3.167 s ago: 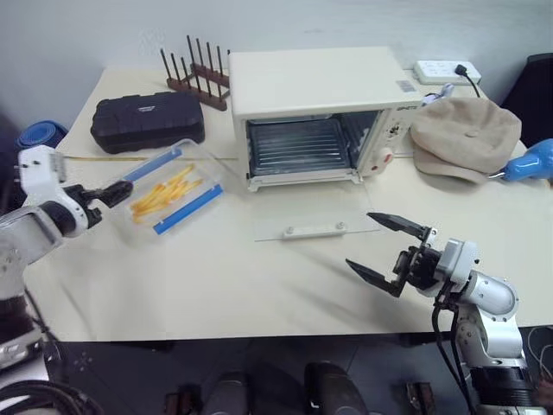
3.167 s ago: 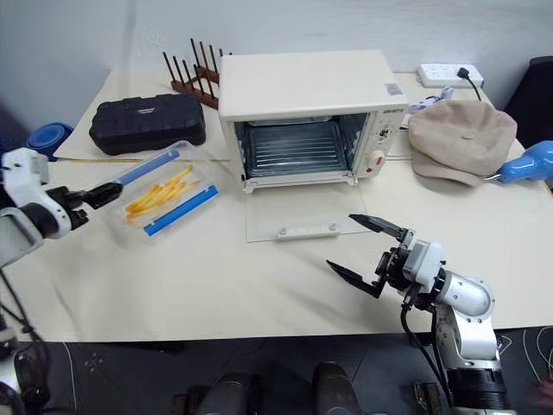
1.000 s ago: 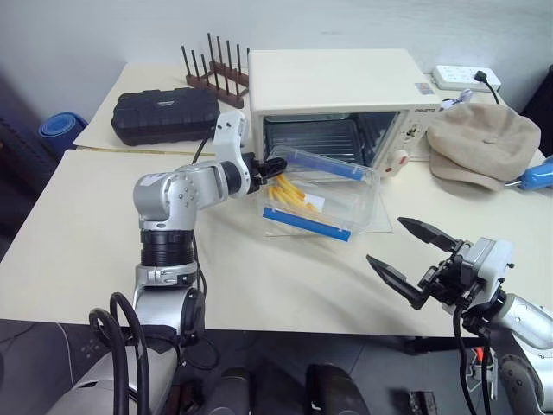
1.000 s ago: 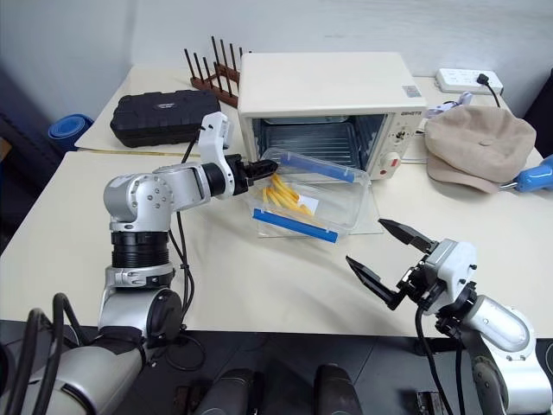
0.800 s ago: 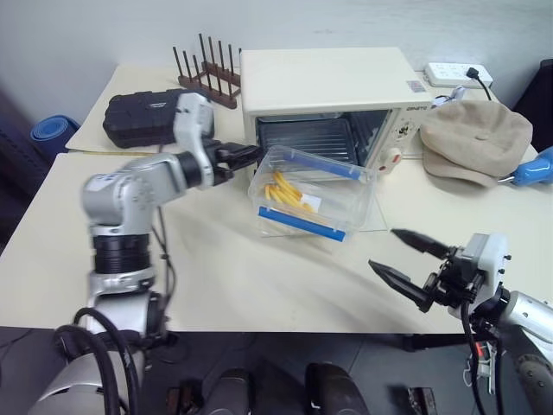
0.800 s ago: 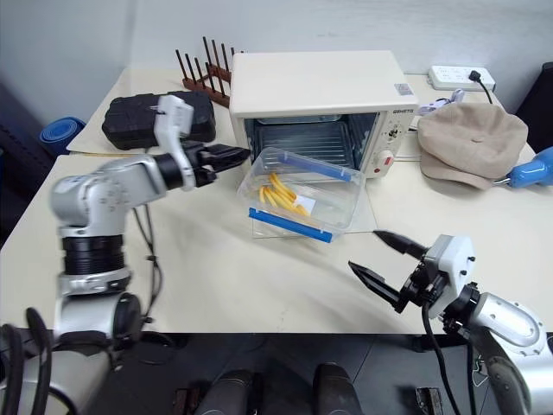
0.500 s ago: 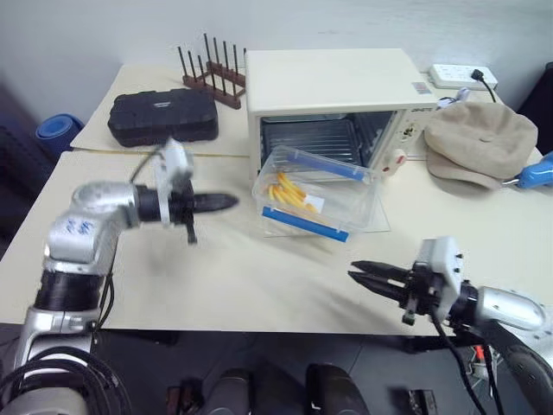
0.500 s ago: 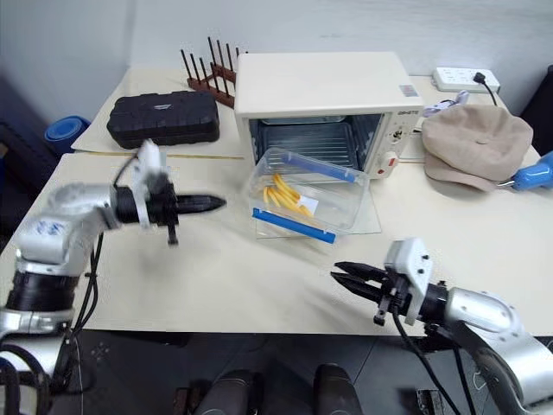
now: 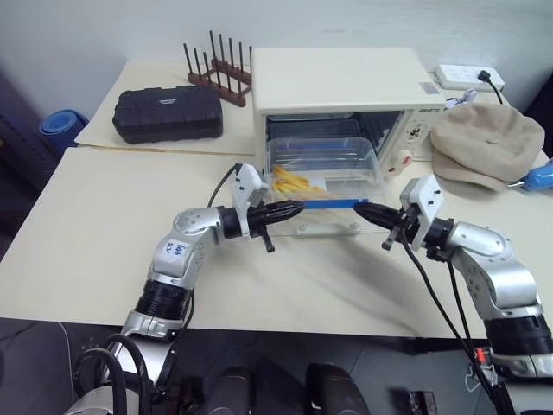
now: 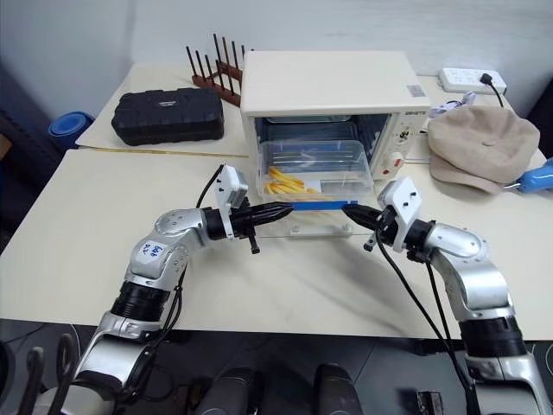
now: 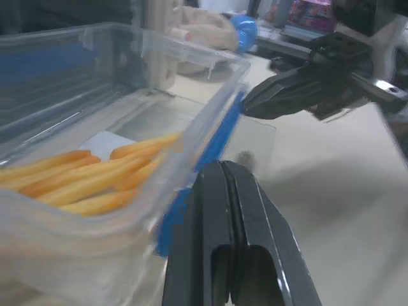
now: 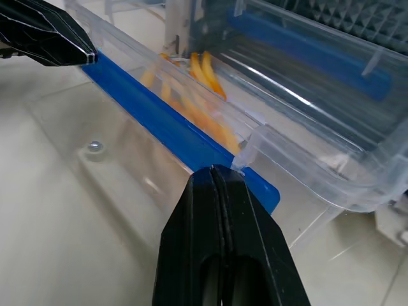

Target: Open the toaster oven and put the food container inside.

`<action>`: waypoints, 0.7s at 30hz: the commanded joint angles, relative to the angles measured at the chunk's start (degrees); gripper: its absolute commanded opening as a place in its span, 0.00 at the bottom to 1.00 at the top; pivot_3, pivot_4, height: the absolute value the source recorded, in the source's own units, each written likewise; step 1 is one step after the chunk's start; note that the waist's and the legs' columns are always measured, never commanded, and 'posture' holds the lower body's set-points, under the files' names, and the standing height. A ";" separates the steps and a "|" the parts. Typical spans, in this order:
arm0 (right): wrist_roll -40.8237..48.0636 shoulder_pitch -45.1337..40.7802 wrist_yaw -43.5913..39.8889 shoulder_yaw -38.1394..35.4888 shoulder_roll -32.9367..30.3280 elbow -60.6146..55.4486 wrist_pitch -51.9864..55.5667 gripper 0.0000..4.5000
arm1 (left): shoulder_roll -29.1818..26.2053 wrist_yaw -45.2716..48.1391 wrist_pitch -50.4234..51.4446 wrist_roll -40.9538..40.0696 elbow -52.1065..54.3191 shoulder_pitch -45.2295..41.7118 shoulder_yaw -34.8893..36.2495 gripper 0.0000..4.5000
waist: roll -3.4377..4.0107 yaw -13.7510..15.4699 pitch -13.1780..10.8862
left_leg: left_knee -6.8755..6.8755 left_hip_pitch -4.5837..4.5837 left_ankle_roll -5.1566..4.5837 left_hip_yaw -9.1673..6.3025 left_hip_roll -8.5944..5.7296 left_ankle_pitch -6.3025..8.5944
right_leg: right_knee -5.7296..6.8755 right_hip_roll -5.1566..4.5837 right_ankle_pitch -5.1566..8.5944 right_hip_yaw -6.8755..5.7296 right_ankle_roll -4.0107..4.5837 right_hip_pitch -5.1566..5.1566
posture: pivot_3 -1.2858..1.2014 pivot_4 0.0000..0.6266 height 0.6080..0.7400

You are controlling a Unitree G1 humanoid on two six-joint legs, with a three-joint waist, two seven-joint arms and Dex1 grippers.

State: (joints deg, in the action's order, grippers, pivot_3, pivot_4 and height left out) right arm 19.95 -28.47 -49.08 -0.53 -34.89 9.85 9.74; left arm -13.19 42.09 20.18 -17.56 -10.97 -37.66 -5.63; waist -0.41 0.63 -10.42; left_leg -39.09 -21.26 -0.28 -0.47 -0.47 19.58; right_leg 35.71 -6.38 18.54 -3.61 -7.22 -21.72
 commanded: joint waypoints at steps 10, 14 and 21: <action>-8.30 -18.15 5.95 -1.95 9.08 29.62 -19.62 0.00 | 7.01 -12.81 -15.31 5.28 -19.30 -9.81 5.24 0.00 | 0.00 -0.77 0.00 | 0.00 -0.04 0.04 -0.07 -0.01 -0.02 | 0.03 -0.04 0.00 -0.13 0.00 -0.04 | 0.52 0.24 1.00; -8.08 -19.03 6.21 -2.83 9.98 32.23 -22.17 0.00 | 7.62 -12.83 -17.60 5.25 -21.91 -10.45 5.89 0.00 | 0.01 -0.80 0.00 | 0.04 -0.05 0.04 -0.14 -0.02 -0.02 | 0.03 -0.05 0.00 -0.21 0.00 -0.04 | 0.52 0.24 1.00; 2.49 -5.27 -8.69 -7.40 1.15 11.23 -12.96 0.00 | -4.60 2.83 -6.52 -4.49 -1.09 0.92 8.47 0.18 | 0.06 -1.00 -0.01 | 0.10 -0.16 0.06 -0.17 -0.02 -0.01 | 0.12 -0.06 0.00 -0.22 0.00 -0.21 | 0.52 0.24 1.00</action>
State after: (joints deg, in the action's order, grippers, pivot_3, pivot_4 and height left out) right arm 18.98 -34.57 -54.60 -3.82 -31.11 26.05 -4.67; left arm -15.56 40.57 11.69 -18.58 -18.29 -37.57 0.34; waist -0.35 -0.37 -10.44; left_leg -38.95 -21.49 -0.19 -0.66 -0.47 19.59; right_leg 35.88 -6.43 18.54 -3.79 -7.22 -22.03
